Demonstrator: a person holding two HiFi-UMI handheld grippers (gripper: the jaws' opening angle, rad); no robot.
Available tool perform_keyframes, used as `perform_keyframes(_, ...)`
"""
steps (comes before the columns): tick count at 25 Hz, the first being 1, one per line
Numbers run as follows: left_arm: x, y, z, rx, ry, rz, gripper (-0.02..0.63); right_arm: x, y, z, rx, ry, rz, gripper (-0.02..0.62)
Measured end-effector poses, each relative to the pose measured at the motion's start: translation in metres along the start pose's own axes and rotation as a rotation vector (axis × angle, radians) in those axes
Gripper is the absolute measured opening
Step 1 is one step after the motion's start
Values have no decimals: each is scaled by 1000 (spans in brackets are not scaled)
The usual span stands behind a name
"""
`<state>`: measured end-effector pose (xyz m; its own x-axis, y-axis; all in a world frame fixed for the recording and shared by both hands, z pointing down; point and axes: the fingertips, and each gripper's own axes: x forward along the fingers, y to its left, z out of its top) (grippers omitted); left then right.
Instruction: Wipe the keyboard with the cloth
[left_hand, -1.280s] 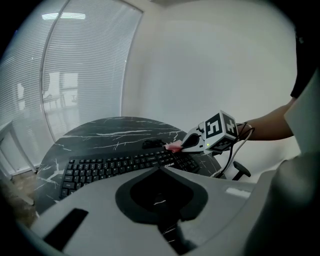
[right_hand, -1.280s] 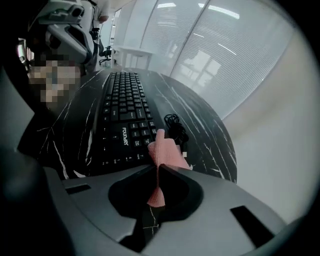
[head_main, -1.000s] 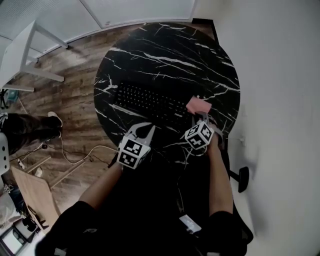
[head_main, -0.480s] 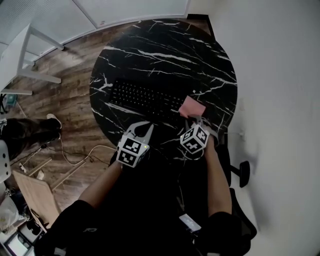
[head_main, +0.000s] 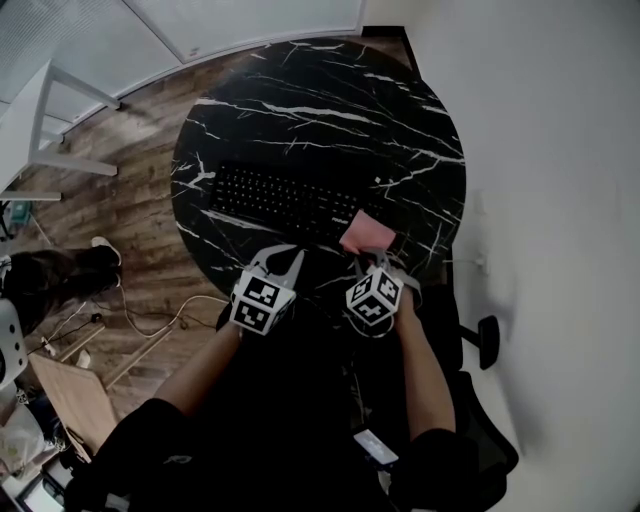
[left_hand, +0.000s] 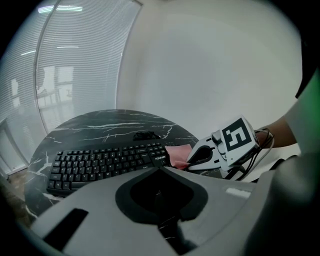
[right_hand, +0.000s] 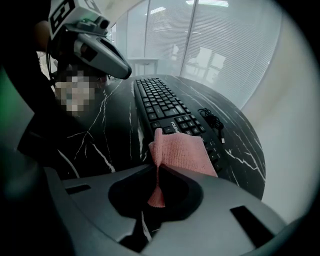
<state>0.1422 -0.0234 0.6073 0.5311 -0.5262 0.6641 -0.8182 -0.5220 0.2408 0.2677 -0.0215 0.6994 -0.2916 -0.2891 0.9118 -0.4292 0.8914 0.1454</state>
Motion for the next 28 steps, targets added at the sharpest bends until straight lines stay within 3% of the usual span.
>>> perform_keyframes(6, -2, -2, 0, 14, 4, -10, -3, 2, 13, -2, 11, -11, 0, 9)
perform_keyframes(11, -3, 0, -1, 11, 2, 1, -3, -10, 2, 10, 11, -69, -61, 9)
perform_keyframes(23, -18, 20, 6, -49, -52, 79, -3, -61, -81, 121, -114, -277, -251, 9)
perform_keyframes(28, -20, 37, 2, -81, -54, 105, -3, -18, -93, 134, -90, -210, -191, 9)
